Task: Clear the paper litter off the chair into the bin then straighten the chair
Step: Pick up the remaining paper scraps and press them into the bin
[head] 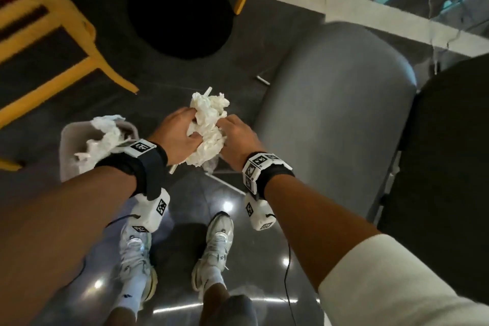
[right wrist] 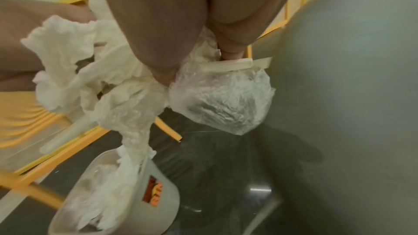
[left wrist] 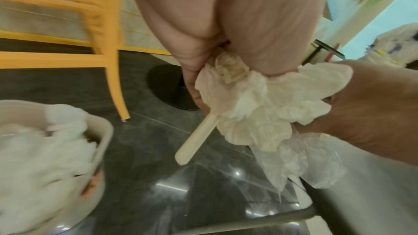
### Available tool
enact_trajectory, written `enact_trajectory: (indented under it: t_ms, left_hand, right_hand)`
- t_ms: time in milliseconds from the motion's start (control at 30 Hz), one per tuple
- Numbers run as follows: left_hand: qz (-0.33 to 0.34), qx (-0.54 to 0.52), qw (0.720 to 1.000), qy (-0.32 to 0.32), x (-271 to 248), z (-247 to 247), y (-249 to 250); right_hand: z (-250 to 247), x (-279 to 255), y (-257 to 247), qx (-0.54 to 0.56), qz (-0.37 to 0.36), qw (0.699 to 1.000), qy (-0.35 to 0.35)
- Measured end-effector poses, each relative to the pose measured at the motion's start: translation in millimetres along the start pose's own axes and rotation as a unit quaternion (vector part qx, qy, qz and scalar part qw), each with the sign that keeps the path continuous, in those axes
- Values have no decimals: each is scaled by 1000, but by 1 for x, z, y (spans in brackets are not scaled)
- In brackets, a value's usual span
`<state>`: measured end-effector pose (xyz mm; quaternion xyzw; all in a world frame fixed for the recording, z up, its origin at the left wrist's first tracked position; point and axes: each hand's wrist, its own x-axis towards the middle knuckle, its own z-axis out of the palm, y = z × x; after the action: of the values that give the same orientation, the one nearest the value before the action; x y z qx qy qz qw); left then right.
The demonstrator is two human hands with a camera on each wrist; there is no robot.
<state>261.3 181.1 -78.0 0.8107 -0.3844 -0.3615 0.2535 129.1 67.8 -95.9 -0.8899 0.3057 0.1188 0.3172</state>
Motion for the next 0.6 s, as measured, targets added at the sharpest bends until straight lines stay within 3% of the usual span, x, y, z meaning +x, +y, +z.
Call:
enact_trajectory:
  t_ms: [167, 300, 467, 600]
  left_hand:
    - [-88, -37, 995, 33, -50, -57, -96]
    - [-151, -65, 986, 32, -67, -69, -192]
    - [-199, -111, 972, 53, -71, -68, -266]
    - [-231, -95, 968, 17, -59, -47, -311]
  right_hand:
    - [69, 40, -95, -33, -60, 995, -70]
    - [130, 73, -149, -59, -78, 989, -108]
    - [203, 110, -174, -106, -68, 980, -151]
    - [251, 137, -168, -153, -27, 973, -169]
